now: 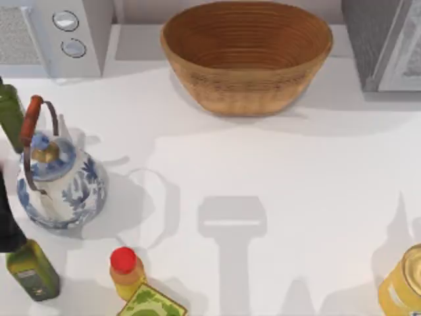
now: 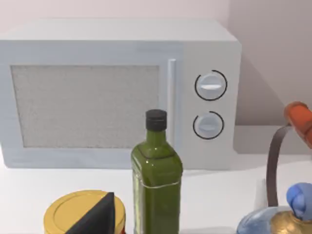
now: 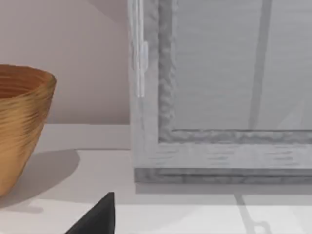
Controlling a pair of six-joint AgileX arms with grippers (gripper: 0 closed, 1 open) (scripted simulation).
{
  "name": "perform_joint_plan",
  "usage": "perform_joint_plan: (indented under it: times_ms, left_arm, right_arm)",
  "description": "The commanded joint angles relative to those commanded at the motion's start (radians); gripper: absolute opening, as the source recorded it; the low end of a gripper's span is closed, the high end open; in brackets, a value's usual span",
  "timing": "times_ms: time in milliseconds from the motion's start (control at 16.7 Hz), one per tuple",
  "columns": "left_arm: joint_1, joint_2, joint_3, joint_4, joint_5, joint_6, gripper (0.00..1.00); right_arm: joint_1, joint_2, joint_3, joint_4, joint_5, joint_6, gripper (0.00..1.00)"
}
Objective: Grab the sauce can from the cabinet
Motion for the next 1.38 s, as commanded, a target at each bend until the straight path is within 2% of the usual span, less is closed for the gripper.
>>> perform_joint_plan:
  times_ms: [240, 480, 720, 1140, 1380]
  left_arm:
    - [0.000, 0.000, 0.000, 0.000, 0.000, 0.000, 1.00]
    - [0.000, 0.000, 0.000, 0.000, 0.000, 0.000, 1.00]
    - [0.000, 0.000, 0.000, 0.000, 0.000, 0.000, 1.00]
    - [0.000, 0.000, 0.000, 0.000, 0.000, 0.000, 1.00]
    - [0.000, 0.000, 0.000, 0.000, 0.000, 0.000, 1.00]
  right_arm:
    - [0.003, 0.033, 0.032, -0.012, 0.007, 0.000, 1.00]
    - [0.025, 0.207, 0.224, -0.070, 0.035, 0.002, 1.00]
    - [0.064, 0.472, 0.566, -0.152, 0.073, 0.005, 1.00]
    - [0.138, 0.980, 1.284, -0.307, 0.145, 0.012, 1.00]
    - [0.168, 1.206, 1.586, -0.378, 0.178, 0.014, 1.00]
